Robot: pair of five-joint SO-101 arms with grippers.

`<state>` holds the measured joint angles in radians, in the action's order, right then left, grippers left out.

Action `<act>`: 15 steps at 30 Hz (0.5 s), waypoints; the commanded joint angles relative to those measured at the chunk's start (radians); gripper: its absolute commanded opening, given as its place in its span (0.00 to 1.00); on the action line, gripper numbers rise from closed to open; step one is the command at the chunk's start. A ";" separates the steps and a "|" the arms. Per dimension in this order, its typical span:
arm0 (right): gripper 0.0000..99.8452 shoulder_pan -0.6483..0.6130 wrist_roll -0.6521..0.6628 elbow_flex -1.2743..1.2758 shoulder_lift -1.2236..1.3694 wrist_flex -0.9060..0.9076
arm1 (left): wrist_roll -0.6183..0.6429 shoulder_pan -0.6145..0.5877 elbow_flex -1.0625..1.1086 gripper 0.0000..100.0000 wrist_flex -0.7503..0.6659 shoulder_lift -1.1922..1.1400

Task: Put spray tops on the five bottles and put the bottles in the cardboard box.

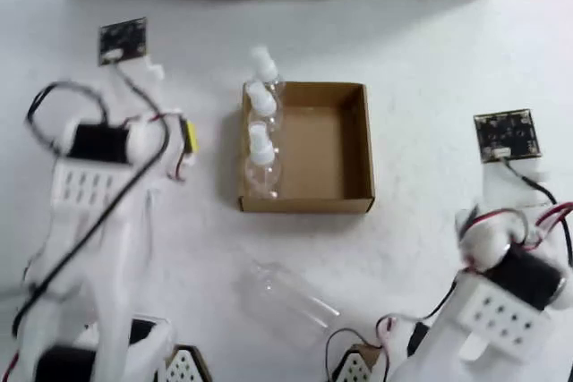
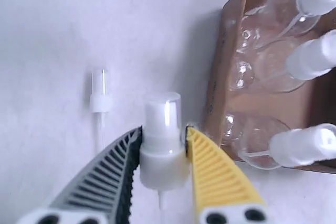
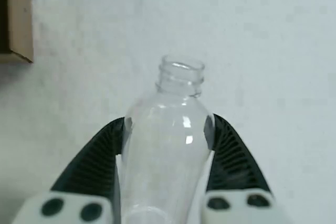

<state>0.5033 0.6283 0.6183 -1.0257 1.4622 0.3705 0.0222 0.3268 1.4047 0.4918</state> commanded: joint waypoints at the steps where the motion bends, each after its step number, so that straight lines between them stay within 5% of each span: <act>1: 0.01 -0.145 -0.166 -0.011 -0.113 0.002 | 0.005 0.005 0.100 0.02 -0.078 0.280; 5: 0.02 -0.314 -0.298 -0.011 -0.189 -0.070 | 0.005 0.005 0.146 0.02 -0.115 0.444; 15: 0.02 -0.656 -0.404 0.209 -0.492 -0.573 | 0.005 0.005 0.150 0.02 -0.276 0.740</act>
<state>-0.0276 0.2478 0.7626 -1.3848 1.0572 0.3705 0.0222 0.4864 1.2052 1.1347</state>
